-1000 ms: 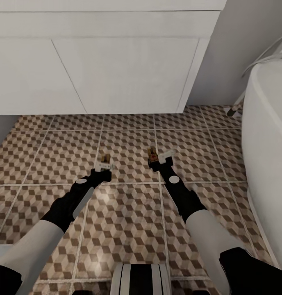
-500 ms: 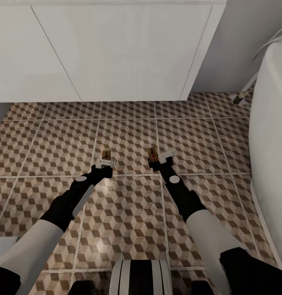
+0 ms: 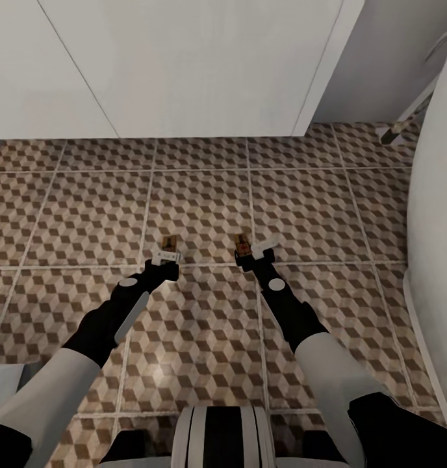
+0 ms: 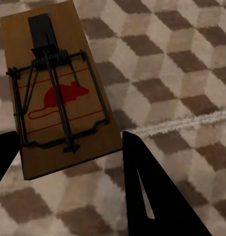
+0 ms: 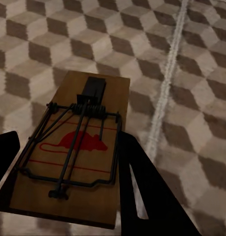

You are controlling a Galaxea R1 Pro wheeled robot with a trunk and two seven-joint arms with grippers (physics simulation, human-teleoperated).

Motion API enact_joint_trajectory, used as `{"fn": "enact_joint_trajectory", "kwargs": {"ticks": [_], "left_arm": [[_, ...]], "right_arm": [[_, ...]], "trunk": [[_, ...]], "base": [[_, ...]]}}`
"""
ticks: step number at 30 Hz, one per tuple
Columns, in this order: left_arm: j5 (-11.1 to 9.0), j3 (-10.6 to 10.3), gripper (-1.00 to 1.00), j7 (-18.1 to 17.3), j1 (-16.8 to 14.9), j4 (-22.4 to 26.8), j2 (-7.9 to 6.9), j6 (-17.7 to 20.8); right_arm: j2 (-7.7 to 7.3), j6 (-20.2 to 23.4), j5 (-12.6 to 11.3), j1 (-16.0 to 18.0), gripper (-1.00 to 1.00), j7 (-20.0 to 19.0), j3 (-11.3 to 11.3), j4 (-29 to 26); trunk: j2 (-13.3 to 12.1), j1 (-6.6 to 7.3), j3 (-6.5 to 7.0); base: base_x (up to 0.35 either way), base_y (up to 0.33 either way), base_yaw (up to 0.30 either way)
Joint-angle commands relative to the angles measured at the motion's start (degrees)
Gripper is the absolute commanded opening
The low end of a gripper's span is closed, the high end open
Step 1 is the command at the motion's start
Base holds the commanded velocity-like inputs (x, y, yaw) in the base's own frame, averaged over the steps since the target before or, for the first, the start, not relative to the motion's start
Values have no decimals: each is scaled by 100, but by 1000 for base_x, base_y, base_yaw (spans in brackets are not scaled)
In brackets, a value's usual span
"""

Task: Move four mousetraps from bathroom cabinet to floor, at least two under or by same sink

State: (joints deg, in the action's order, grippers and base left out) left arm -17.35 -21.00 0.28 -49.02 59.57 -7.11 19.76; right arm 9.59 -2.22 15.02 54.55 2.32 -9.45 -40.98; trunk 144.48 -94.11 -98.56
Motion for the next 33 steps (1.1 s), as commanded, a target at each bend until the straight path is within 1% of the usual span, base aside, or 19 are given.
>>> {"fn": "enact_joint_trajectory", "kwargs": {"ticks": [1, 5, 11, 14, 15, 19, 20, 24, 33], "left_arm": [[-6, -11, -100, 7, -2, 62, -7, 28], [-6, -13, -100, 14, -1, 319, -11, 42], [-6, -11, -100, 16, -1, 627, -97, 45], [-2, -13, -100, 16, 1, 884, -183, 52], [0, -15, -100, 16, -1, 998, -240, 69], [0, -18, -100, 16, 1, 1296, -427, 296], [-1, -18, -100, 16, 2, 1316, -444, 328], [-1, -18, -100, 17, 5, 1383, -503, 437], [0, -18, -100, 16, 6, 1530, -523, 458]], "right_arm": [[3, -12, 54, 3, -100, 23, -4, 3], [18, -60, 59, 3, -100, 37, -10, -70], [25, -144, 75, 3, -100, 59, -13, -691], [25, -121, 84, 3, -100, 64, -16, -985], [25, -90, 89, 3, -100, 65, -18, -1077], [25, 20, 96, 3, -100, 66, -21, -1309], [25, 32, 96, 3, -100, 66, -21, -1327], [25, 73, 98, 3, -100, 67, -29, -1385], [24, 81, 106, 3, -100, 67, -31, -1424]], "trunk": [[3, -1, -35], [8, -12, -160], [16, -27, -348], [20, -35, -441], [21, -37, -473], [27, -48, -598], [28, -50, -629], [33, -61, -644], [46, -84, -644]], "base": [[0, 0, 0], [0, 0, 0], [0, 0, 0], [0, 0, 0], [0, 0, 0], [0, 0, 0], [0, 0, 0], [0, 0, 0], [0, 0, 0]]}}
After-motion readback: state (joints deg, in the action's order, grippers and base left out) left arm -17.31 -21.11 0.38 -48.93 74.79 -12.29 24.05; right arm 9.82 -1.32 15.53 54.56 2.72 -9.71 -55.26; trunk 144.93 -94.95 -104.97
